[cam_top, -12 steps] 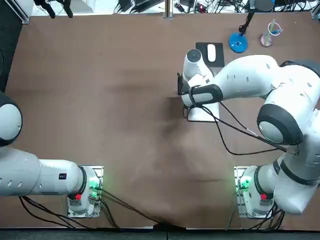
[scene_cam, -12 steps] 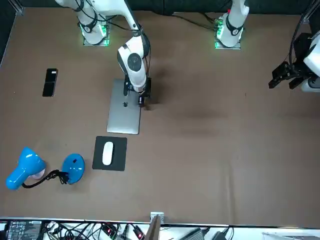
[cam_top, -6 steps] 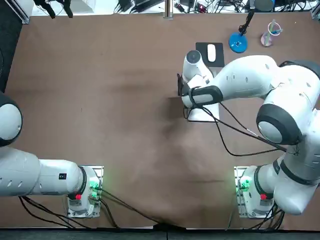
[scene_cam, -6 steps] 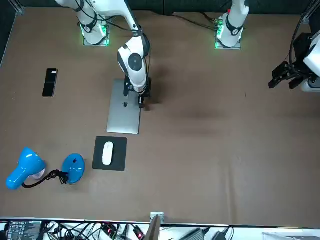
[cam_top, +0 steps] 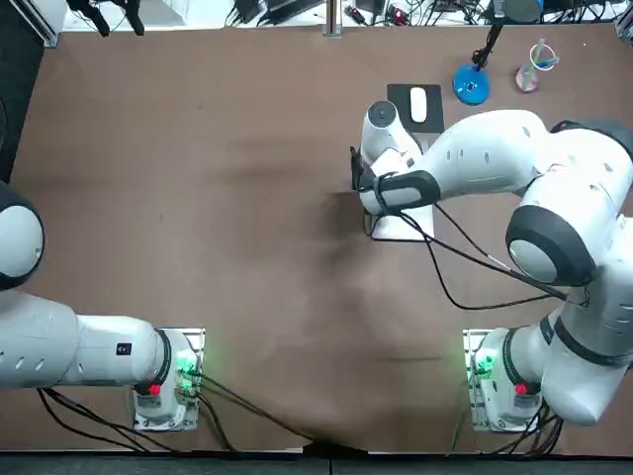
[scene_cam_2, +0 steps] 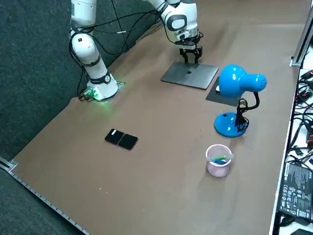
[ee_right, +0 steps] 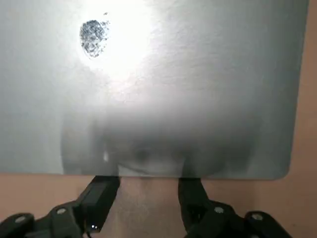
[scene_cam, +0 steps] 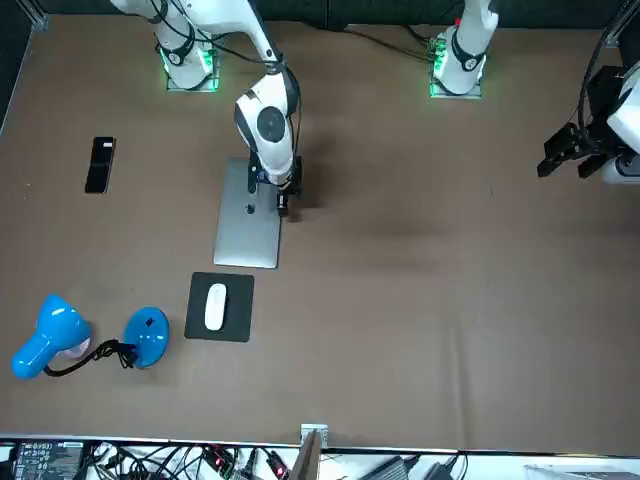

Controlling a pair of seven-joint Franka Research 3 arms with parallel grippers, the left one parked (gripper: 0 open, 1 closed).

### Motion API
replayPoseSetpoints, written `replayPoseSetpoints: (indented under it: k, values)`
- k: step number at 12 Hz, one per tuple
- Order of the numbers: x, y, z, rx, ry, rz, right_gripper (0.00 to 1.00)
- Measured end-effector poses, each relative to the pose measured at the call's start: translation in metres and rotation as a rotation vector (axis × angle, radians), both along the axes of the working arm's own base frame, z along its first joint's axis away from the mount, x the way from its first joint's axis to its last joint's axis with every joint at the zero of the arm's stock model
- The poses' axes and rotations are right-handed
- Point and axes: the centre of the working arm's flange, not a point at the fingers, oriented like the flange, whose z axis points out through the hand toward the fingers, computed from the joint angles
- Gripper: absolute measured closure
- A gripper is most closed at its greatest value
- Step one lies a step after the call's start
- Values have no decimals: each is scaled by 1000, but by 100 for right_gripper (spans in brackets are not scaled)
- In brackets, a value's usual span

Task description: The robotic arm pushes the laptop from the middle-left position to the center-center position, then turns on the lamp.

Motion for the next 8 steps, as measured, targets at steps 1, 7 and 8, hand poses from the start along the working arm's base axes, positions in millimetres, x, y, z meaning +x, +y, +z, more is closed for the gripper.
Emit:
replayPoseSetpoints:
  k: [1, 7, 8]
  values:
    - [0, 0, 0, 0, 0, 0, 21]
    - [0, -2, -1, -3, 2, -5, 20]
    - [0, -2, -2, -4, 3, -6, 20]
